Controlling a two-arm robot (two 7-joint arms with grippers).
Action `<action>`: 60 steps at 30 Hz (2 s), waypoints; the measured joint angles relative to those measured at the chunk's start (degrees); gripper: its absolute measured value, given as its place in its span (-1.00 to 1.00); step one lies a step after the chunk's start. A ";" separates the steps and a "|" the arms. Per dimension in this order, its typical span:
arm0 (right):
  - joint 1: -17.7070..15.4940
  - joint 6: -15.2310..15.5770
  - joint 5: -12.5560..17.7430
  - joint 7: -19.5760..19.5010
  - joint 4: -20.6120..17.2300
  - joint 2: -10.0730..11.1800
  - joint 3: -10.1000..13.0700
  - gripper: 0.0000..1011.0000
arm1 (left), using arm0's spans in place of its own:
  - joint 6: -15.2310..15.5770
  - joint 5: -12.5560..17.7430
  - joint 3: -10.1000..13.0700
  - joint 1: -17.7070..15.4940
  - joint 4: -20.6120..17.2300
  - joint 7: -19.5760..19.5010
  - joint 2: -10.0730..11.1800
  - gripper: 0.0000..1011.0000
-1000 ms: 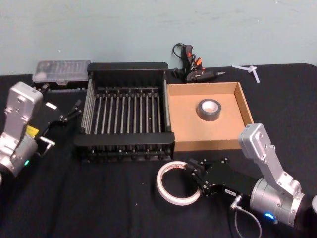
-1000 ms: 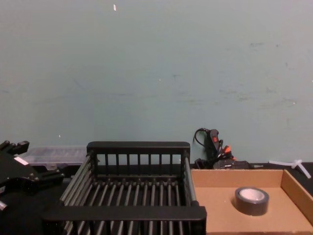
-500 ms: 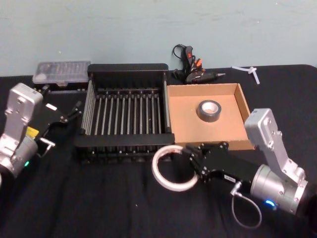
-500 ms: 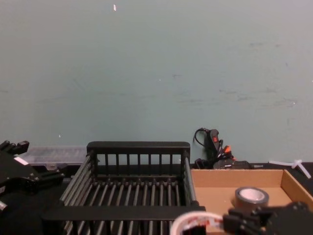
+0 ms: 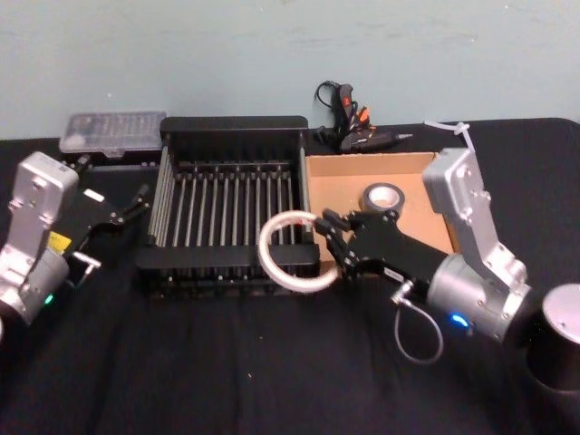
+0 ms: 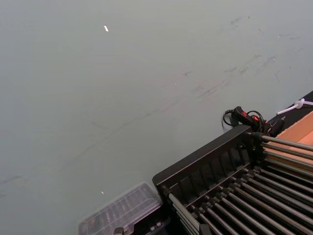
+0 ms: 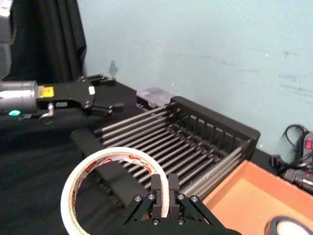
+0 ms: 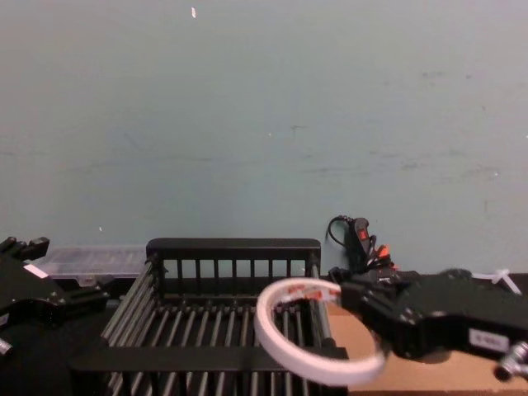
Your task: Pick up the white tape and place it into the black box , Pick up the silver tape and place it into the brown box.
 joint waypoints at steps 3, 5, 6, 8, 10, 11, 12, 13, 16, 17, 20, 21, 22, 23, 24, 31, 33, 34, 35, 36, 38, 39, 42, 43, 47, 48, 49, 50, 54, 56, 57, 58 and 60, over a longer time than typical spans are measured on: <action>2.46 0.17 -0.84 -0.79 1.92 -1.87 -0.59 -0.81 | 0.00 0.00 0.00 0.00 0.00 0.00 0.00 0.98; 3.93 0.36 -1.35 -1.32 3.18 -3.08 -0.91 -0.81 | 0.00 0.00 0.00 0.00 0.00 0.00 0.00 0.98; 4.38 0.42 -1.53 -1.49 3.62 -3.47 -1.00 -0.81 | 0.00 0.00 0.00 0.00 0.00 0.00 0.00 0.98; 5.71 0.55 -2.12 -1.97 4.99 -4.58 -1.34 -0.81 | 0.00 0.00 0.00 0.00 0.00 0.00 0.00 0.98; 6.58 0.55 -2.47 -2.23 5.93 -5.34 -1.58 -0.81 | 0.00 0.00 0.00 0.00 0.00 0.00 0.00 0.98; 7.17 0.56 -2.77 -2.40 6.67 -5.82 -1.73 -0.81 | 0.00 0.00 0.00 0.00 0.00 0.00 0.00 0.98; 8.02 0.53 -3.28 -2.73 7.62 -6.58 -1.96 -0.81 | 0.00 0.00 0.00 0.00 0.00 0.00 0.00 0.98; 8.52 0.51 -3.53 -2.87 8.26 -7.01 -2.08 -0.81 | 0.00 0.00 0.00 0.00 0.00 0.00 0.00 0.98; 10.42 0.35 -4.56 -3.56 10.98 -8.85 -2.54 -0.81 | 0.00 0.00 0.00 0.00 0.00 0.00 0.00 0.98; 10.84 0.31 -4.82 -3.74 11.63 -9.27 -2.63 -0.81 | 0.00 0.00 0.00 0.00 0.00 0.00 0.00 0.98; 12.60 0.05 -5.78 -4.36 14.47 -11.12 -2.95 -0.81 | 0.00 0.00 0.00 0.00 0.00 0.00 0.00 0.98; 13.10 -0.03 -5.98 -4.51 15.24 -11.63 -3.02 -0.81 | 0.00 0.00 0.00 0.00 0.00 0.00 0.00 0.98; 13.57 -0.11 -6.24 -4.66 16.12 -12.11 -3.09 -0.81 | 0.00 0.00 0.00 0.00 0.00 0.00 0.00 0.98; 14.51 -0.31 -6.75 -5.01 17.90 -13.10 -3.23 -0.81 | 0.00 0.00 0.00 0.00 0.00 0.00 0.00 0.98; 14.95 -0.42 -6.99 -5.15 18.74 -13.56 -3.28 -0.81 | 0.00 0.00 0.00 0.00 0.00 0.00 0.00 0.98; 18.29 -0.99 -8.79 -6.45 26.07 -17.29 -3.38 -0.81 | 0.00 0.00 0.00 0.00 0.00 0.00 0.00 0.98; 19.13 -1.15 -9.26 -6.79 28.15 -18.35 -3.31 -0.81 | 0.00 0.00 0.00 0.00 0.00 0.00 0.00 0.98; 19.62 -1.25 -9.58 -6.99 29.40 -18.91 -3.21 -0.81 | 0.00 0.00 0.00 0.00 0.00 0.00 0.00 0.98; 19.82 -1.29 -9.72 -7.08 29.89 -19.14 -3.16 -0.81 | 0.00 0.00 0.00 0.00 0.00 0.00 0.00 0.98; 20.01 -1.33 -9.86 -7.15 30.35 -19.38 -3.11 -0.81 | 0.00 0.00 0.00 0.00 0.00 0.00 0.00 0.98; 20.43 -1.40 -10.24 -7.27 31.48 -19.94 -2.94 -0.81 | 0.00 0.00 0.00 0.00 0.00 0.01 0.00 0.98; 20.52 -1.41 -10.36 -7.29 31.73 -20.09 -2.88 -0.81 | 0.00 0.00 0.00 0.00 0.00 0.00 0.00 0.98; 20.74 -1.42 -10.99 -7.52 32.46 -20.59 -2.71 -0.81 | 0.00 0.00 0.00 0.00 0.00 0.00 0.00 0.98; 20.75 -1.39 -11.14 -7.64 32.52 -20.67 -2.70 -0.81 | 0.00 0.00 0.00 0.00 0.00 0.00 0.00 0.98; 20.75 -1.27 -11.52 -7.88 32.63 -20.85 -2.67 -0.81 | 0.00 0.00 0.00 0.00 0.00 0.00 0.00 0.98; 20.75 -1.27 -11.51 -7.87 32.62 -20.82 -2.67 -0.81 | 0.00 0.00 0.00 0.00 0.00 0.00 0.00 0.98; 20.75 -1.27 -11.51 -7.86 32.62 -20.82 -2.67 -0.81 | 0.00 0.00 0.00 0.00 0.00 0.00 0.00 0.98; 20.75 -1.27 -11.51 -7.84 32.61 -20.81 -2.67 -0.81 | 0.00 0.00 0.00 0.00 0.00 0.00 0.00 0.98; 20.75 -1.27 -11.47 -7.79 32.56 -20.74 -2.67 -0.81 | 0.00 0.00 0.00 0.00 0.00 0.00 0.00 0.98; 20.75 -1.28 -11.44 -7.76 32.54 -20.73 -2.68 -0.81 | 0.00 0.00 0.00 0.00 0.00 0.00 0.00 0.98; 20.75 -1.28 -11.42 -7.76 32.53 -20.73 -2.67 -0.79 | 0.00 0.00 0.00 0.00 0.00 0.00 0.00 0.98; 20.75 -1.28 -11.38 -7.74 32.52 -20.72 -2.67 -0.71 | 0.00 0.00 0.00 0.00 0.00 0.00 0.00 0.98; 20.75 -1.29 -11.36 -7.72 32.51 -20.71 -2.67 -0.65 | 0.00 0.00 0.00 0.00 0.00 0.00 0.00 0.98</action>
